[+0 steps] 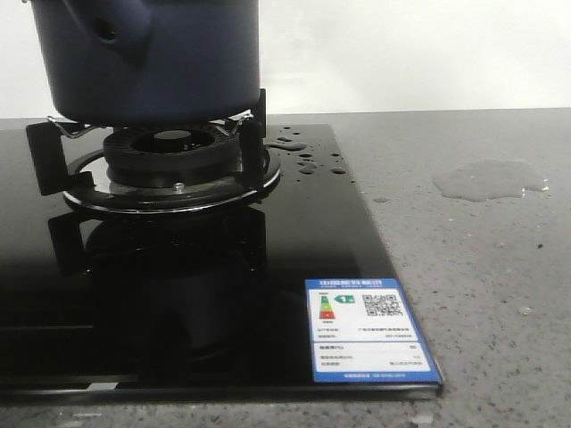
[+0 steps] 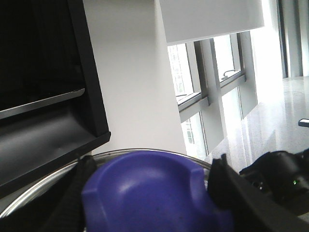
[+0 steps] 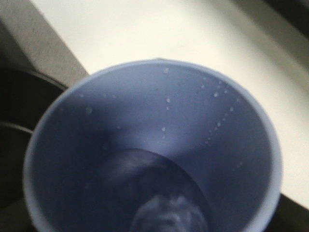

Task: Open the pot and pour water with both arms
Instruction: 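Tilt the cup with the right gripper, pouring water into the pot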

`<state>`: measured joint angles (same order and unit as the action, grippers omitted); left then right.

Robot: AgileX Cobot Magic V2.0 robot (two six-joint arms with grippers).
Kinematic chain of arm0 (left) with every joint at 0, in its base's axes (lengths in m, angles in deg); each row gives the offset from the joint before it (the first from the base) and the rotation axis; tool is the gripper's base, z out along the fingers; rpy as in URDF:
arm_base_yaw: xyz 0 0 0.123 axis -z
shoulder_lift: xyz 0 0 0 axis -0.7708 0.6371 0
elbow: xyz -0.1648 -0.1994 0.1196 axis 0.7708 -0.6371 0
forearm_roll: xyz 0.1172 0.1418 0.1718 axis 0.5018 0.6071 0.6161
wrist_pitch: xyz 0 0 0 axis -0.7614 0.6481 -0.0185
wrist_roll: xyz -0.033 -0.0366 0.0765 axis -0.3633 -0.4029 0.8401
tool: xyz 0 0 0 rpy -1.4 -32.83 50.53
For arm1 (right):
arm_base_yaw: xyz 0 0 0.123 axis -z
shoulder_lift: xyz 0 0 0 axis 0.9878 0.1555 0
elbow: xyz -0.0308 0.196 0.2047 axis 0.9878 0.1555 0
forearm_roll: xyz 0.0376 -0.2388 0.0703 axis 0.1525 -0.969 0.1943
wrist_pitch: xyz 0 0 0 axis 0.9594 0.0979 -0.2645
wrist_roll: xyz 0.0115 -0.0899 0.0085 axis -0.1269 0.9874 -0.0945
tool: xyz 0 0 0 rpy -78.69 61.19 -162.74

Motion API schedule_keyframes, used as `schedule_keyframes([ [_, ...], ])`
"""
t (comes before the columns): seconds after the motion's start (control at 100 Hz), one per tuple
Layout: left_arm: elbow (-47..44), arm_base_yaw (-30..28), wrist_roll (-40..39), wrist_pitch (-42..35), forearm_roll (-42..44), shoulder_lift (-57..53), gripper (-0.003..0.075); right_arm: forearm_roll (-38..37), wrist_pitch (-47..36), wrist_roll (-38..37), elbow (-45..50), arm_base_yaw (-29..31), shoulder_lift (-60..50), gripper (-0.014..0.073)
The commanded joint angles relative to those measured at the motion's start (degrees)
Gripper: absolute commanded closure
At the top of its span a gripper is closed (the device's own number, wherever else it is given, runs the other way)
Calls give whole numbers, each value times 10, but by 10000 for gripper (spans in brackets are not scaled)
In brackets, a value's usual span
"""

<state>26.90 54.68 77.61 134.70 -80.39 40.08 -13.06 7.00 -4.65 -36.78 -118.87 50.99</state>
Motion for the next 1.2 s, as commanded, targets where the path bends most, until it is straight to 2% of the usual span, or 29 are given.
schedule_keyframes([
  [0.0,20,2,-8,-27,-42,-11,479,-74,-38,2,-32,-14,-1,328],
  [0.08,20,2,-8,-26,-40,-15,479,-155,-43,2,-32,-25,14,328],
  [0.3,20,2,-8,-23,-34,-15,479,-299,-44,2,-32,-31,49,328],
  [0.63,18,2,-8,-11,-25,-15,479,-617,-63,2,-32,-31,65,328],
  [0.82,18,2,-8,-11,-21,-15,479,-755,-63,2,-32,-31,65,328],
  [1.19,18,2,-8,-11,-6,-15,479,-769,-56,2,-82,-31,65,328],
])
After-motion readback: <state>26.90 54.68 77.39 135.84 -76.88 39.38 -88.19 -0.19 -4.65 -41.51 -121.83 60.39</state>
